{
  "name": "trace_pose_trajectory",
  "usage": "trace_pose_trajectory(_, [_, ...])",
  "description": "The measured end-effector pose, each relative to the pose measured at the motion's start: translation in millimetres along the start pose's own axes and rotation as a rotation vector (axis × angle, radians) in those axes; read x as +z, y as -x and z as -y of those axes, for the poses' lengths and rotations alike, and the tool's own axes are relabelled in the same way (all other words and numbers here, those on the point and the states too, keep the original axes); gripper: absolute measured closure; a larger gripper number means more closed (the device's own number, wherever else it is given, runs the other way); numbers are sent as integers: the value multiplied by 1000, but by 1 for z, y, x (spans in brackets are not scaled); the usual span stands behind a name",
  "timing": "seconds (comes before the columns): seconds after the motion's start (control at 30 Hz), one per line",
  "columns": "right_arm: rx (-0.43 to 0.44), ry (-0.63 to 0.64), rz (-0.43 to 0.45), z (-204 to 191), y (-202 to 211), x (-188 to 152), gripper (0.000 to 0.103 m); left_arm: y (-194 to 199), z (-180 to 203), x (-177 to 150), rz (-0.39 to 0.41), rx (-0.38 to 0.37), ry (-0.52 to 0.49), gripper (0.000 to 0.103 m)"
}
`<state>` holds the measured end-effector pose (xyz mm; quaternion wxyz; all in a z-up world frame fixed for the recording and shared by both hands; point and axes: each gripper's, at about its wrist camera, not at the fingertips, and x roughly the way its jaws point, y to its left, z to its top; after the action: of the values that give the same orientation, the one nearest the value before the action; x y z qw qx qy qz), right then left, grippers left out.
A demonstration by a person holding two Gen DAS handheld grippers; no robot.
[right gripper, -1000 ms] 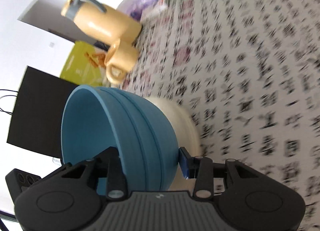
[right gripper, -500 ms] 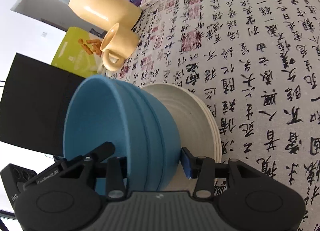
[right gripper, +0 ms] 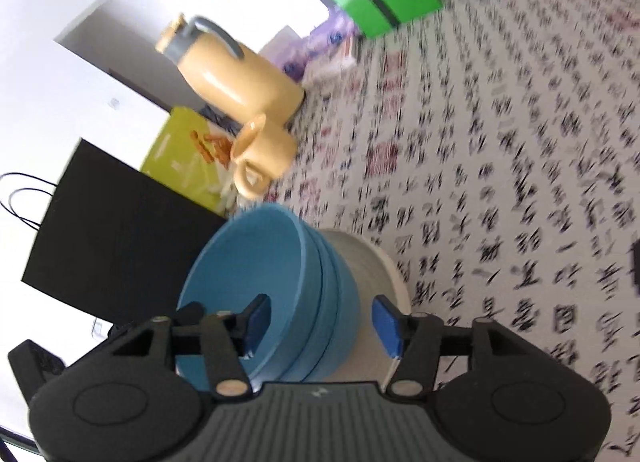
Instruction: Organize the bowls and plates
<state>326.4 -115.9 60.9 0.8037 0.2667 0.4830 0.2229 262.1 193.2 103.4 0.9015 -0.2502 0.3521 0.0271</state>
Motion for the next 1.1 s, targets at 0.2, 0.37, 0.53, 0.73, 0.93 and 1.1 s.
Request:
trace_pose_trajectory(0.2, [-85,100,193,9,56,-4,25,23,50,-9,157,-12,-170,25])
trace_pose_trajectory(0.37, [-288,225,302,29,93,-12,19,6,96,-32,162,-16,-300,18])
trace_pose_trajectory(0.53, [-456,302,387,51,118,-21,18,-1,135,-62,218,-19,-461,8])
trace_pose_trajectory(0.73, [-516,384,537,69,140,-36,16,-2,166,-91,351,-36,-613,4])
trace_pose_trajectory(0.93, [-498,402,609,69,148,-42,16,2,172,-102,360,-35,-613,4])
trace_pose_trajectory(1.1, [-488,400,627,65,155,-55,16,20,169,-108,381,-36,-601,3])
